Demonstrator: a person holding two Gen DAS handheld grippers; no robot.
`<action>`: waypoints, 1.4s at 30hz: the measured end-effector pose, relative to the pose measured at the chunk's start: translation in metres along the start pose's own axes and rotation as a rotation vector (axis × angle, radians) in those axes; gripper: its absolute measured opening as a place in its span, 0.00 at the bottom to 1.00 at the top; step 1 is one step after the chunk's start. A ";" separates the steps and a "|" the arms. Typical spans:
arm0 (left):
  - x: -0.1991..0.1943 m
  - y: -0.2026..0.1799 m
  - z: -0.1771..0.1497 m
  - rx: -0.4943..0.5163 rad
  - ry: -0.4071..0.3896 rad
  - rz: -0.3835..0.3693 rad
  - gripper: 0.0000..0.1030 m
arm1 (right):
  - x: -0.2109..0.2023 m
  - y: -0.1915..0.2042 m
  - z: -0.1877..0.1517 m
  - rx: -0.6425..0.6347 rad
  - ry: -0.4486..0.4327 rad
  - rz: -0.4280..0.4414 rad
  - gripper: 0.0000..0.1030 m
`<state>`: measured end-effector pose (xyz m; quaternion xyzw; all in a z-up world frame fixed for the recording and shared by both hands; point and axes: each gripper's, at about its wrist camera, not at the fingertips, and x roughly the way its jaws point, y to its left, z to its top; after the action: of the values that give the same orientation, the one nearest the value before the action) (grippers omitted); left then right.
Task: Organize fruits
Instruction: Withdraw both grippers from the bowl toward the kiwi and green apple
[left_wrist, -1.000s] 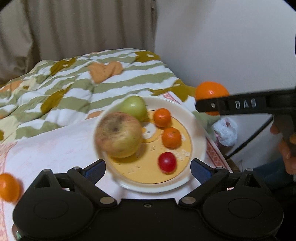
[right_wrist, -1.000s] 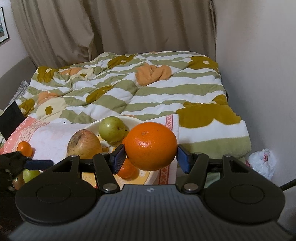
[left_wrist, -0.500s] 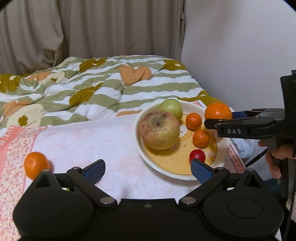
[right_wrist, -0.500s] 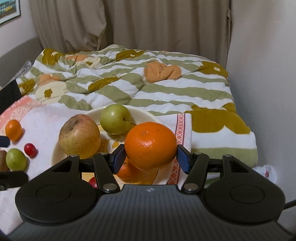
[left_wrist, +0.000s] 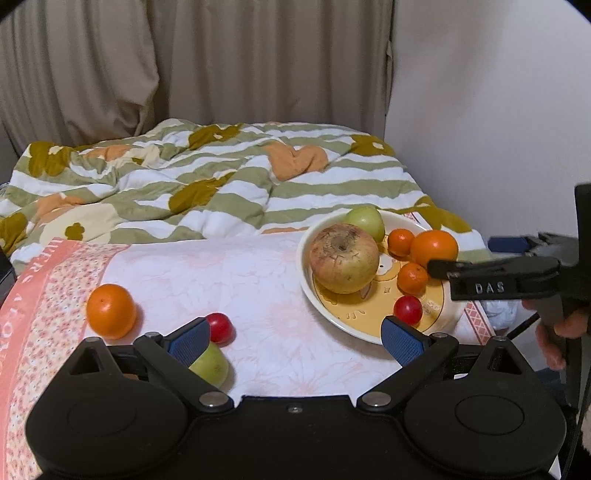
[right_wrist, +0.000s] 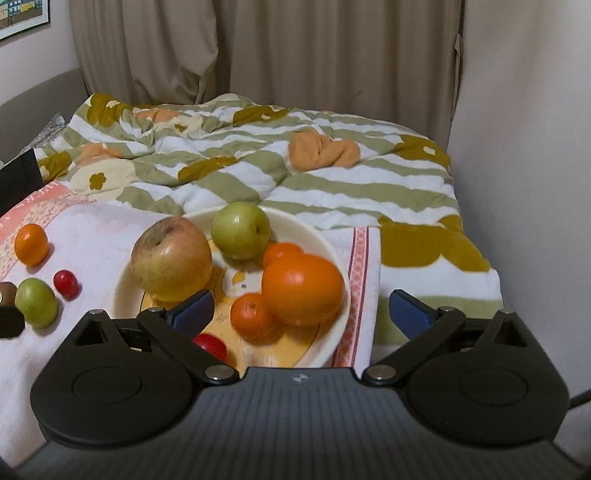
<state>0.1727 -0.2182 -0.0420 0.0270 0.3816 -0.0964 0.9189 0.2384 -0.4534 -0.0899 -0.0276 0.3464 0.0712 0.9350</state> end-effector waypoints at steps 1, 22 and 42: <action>-0.004 0.001 -0.001 -0.004 -0.007 0.003 0.98 | -0.003 0.000 -0.001 0.002 0.002 0.001 1.00; -0.123 0.036 -0.029 -0.067 -0.225 0.149 0.98 | -0.119 0.025 0.000 0.018 -0.101 -0.001 1.00; -0.124 0.182 -0.031 0.015 -0.149 0.031 0.98 | -0.153 0.139 0.004 0.094 -0.083 -0.058 1.00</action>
<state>0.1014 -0.0166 0.0193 0.0325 0.3112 -0.0866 0.9458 0.1050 -0.3332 0.0124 0.0091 0.3091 0.0288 0.9505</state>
